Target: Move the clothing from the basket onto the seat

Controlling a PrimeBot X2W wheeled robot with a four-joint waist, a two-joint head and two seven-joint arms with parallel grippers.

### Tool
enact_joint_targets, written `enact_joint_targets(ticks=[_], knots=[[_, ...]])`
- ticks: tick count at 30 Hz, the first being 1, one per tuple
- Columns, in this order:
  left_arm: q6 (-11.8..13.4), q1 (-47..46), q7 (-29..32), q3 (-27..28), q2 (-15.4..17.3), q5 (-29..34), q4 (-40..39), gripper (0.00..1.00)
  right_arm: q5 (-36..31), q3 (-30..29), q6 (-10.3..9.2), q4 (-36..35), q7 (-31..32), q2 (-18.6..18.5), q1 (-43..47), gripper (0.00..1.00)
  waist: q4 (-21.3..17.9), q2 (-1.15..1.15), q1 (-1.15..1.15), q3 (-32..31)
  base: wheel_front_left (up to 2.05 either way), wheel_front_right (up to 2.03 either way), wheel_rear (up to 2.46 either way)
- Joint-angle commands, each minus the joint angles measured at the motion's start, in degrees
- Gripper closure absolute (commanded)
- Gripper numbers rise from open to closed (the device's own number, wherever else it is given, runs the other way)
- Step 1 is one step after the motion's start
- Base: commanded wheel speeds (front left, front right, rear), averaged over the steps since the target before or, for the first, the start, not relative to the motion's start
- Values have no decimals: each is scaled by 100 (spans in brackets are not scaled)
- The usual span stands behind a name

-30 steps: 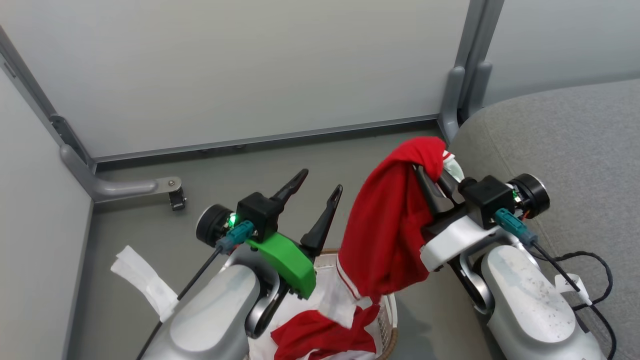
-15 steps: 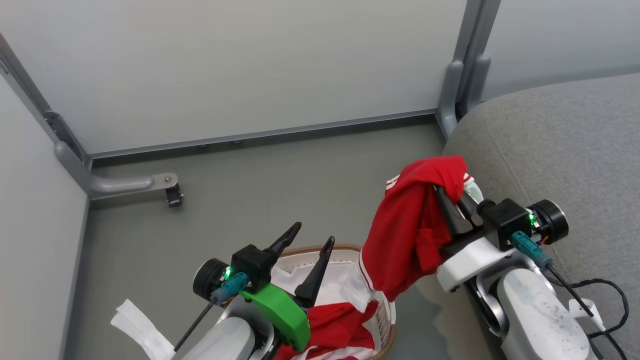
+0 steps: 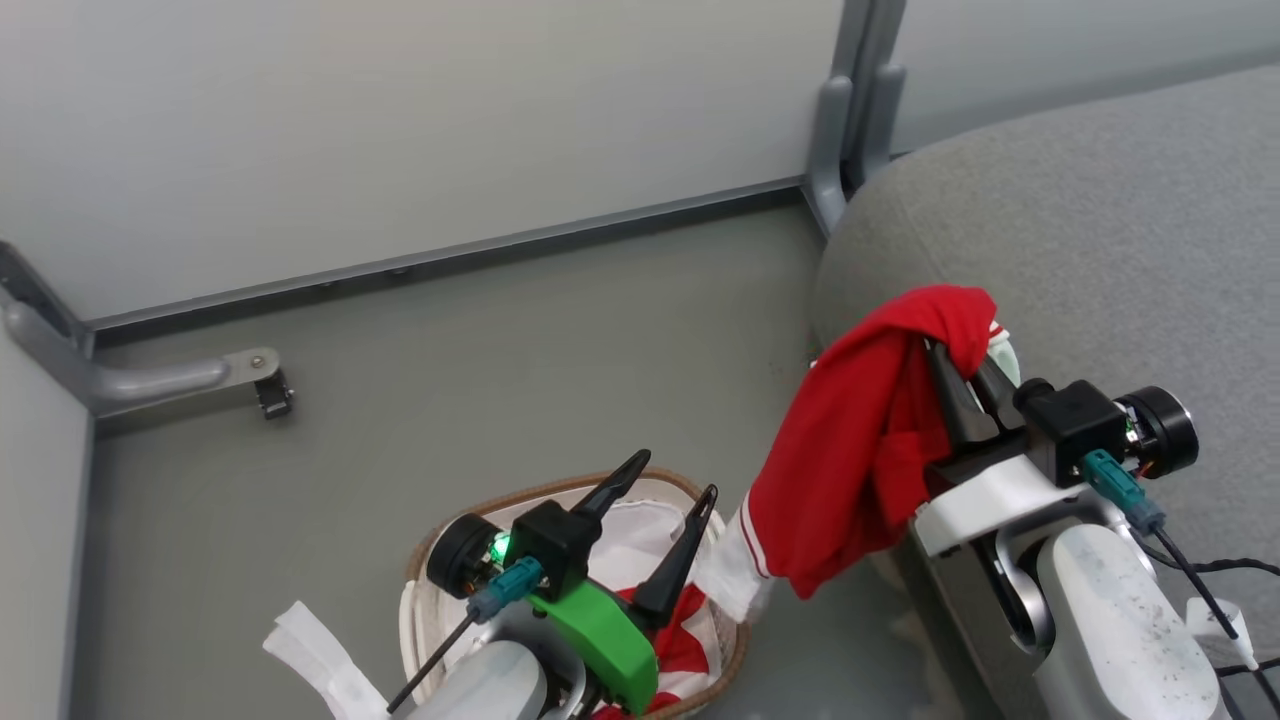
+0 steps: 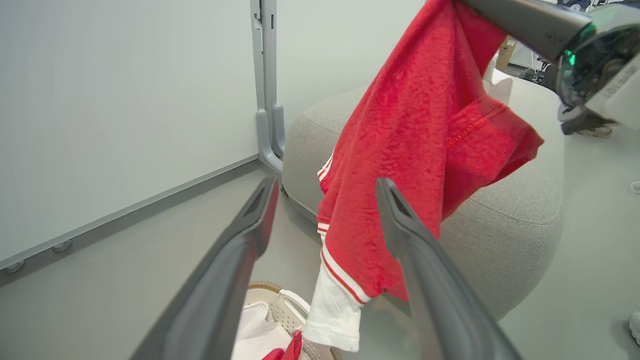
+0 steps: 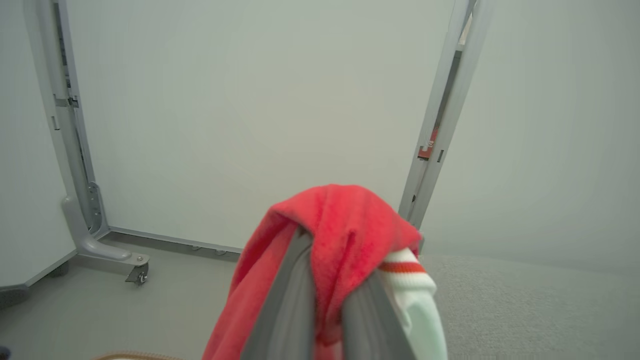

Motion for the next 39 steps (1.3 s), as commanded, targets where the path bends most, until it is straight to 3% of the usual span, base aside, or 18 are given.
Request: enact_joint_targets(ticks=[1, 10, 16, 30, 35, 39], knots=[[-11, -129, -3, 12, 37, 111, -9, 0, -35, -52, -8, -75, -28, -6, 29, 100, -469, 0, 0, 360, 0, 0, 0], [-46, -364, -2, -15, 132, 330, 54, 0, 29, -407, -8, -335, -28, 144, 105, 100, -1426, 0, 0, 975, 0, 0, 0], [-58, -489, -3, -69, 180, 397, 96, 0, 64, -658, -8, -402, -28, 211, 138, 100, -1686, 0, 0, 1191, 0, 0, 0], [-40, -762, -3, -102, 242, 582, -10, 0, -62, -930, -8, -397, -29, 238, -178, 100, -1312, 0, 0, 1691, 0, 0, 0], [25, -824, -2, -134, 282, 682, -149, 0, -233, -964, -8, -319, -29, -47, -805, 100, -1102, 0, 0, 1919, 0, 0, 0], [61, -908, 27, -228, 287, 817, -252, 0, -256, -1153, -8, -169, -29, -530, -1560, 100, -862, 0, 0, 2141, 0, 0, 0]])
